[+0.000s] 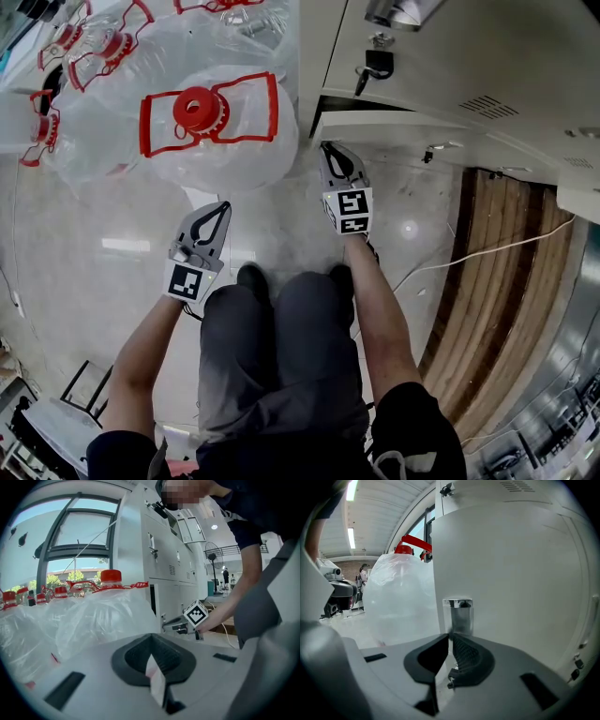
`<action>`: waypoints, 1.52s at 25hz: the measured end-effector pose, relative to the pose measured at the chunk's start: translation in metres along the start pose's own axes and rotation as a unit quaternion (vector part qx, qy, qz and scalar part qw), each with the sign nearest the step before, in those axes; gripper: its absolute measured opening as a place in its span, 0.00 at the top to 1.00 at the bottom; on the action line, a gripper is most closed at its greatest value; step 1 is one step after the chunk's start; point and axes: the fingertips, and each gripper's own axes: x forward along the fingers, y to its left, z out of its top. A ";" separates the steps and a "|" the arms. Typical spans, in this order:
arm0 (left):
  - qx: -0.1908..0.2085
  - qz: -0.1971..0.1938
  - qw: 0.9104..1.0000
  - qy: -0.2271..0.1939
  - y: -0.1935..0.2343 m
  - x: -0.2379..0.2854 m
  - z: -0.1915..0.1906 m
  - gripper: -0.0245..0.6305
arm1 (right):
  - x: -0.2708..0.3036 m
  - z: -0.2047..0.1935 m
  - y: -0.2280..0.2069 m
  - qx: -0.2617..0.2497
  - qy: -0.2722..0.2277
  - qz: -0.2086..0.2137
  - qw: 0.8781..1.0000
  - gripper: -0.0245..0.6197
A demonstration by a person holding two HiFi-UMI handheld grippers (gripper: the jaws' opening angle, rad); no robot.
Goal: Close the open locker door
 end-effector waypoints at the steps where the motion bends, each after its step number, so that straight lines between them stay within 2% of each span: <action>1: -0.001 0.001 1.000 0.001 0.000 0.000 -0.001 0.96 | 0.002 0.001 -0.001 -0.001 -0.001 0.001 1.000 0.93; 4: 0.003 0.000 1.000 0.004 0.000 0.000 -0.004 0.96 | 0.005 0.002 -0.003 0.000 -0.004 0.001 1.000 0.93; 5: 0.018 -0.007 1.000 0.008 -0.001 0.000 -0.005 0.96 | 0.006 0.003 -0.003 0.001 -0.005 0.000 1.000 0.93; 7: 0.074 -0.028 0.997 0.017 -0.004 0.000 -0.006 0.96 | 0.009 0.004 -0.005 0.006 -0.008 -0.003 1.000 0.94; 8: 0.072 -0.027 0.997 0.016 -0.004 0.000 -0.006 0.96 | 0.010 0.005 -0.006 0.008 -0.010 -0.005 1.000 0.94; 10: 0.019 -0.007 1.000 0.007 -0.001 -0.001 -0.006 0.96 | 0.013 0.007 -0.008 0.009 -0.012 -0.007 1.000 0.94; 11: 0.016 -0.005 1.000 0.007 0.000 -0.001 -0.007 0.96 | 0.014 0.007 -0.009 0.009 -0.013 -0.008 1.000 0.94; 13: 0.047 -0.015 0.999 0.011 0.000 -0.001 -0.007 0.96 | 0.017 0.008 -0.010 0.008 -0.014 -0.010 1.000 0.94; 16: 0.048 -0.015 0.999 0.014 0.000 -0.002 -0.008 0.96 | 0.018 0.009 -0.011 0.005 -0.013 -0.016 1.000 0.94; 19: 0.004 0.000 1.000 0.008 0.000 -0.002 -0.010 0.96 | 0.019 0.009 -0.011 0.000 -0.011 -0.023 1.000 0.94; 20: 0.013 -0.004 1.000 0.009 -0.001 -0.002 -0.010 0.96 | 0.019 0.009 -0.011 0.000 -0.011 -0.026 1.000 0.94; 23: 0.122 -0.044 0.991 0.026 -0.006 -0.001 -0.009 0.96 | 0.020 0.009 -0.012 0.004 -0.017 -0.027 0.999 0.94; 24: 0.133 -0.049 0.990 0.027 -0.006 -0.001 -0.009 0.96 | 0.020 0.010 -0.012 0.005 -0.018 -0.026 0.999 0.94; 25: 0.122 -0.044 0.991 0.025 -0.005 -0.001 -0.009 0.96 | 0.020 0.010 -0.012 0.005 -0.019 -0.025 0.999 0.94; 28: 0.014 -0.003 1.000 0.009 0.002 -0.003 -0.011 0.96 | 0.020 0.009 -0.012 0.003 -0.016 -0.026 1.000 0.94; 29: 0.006 0.001 1.000 0.009 0.003 -0.003 -0.012 0.96 | 0.021 0.010 -0.012 0.001 -0.015 -0.027 1.000 0.94; 32: 0.048 -0.011 0.999 0.015 0.003 -0.003 -0.012 0.96 | 0.020 0.010 -0.012 -0.008 -0.013 -0.033 0.999 0.94; 34: 0.049 -0.010 0.999 0.017 0.003 -0.004 -0.013 0.96 | 0.020 0.009 -0.012 -0.008 -0.011 -0.039 0.999 0.94; 38: 0.078 -0.020 0.996 0.022 0.002 -0.003 -0.014 0.96 | 0.022 0.010 -0.013 -0.023 -0.006 -0.047 0.999 0.95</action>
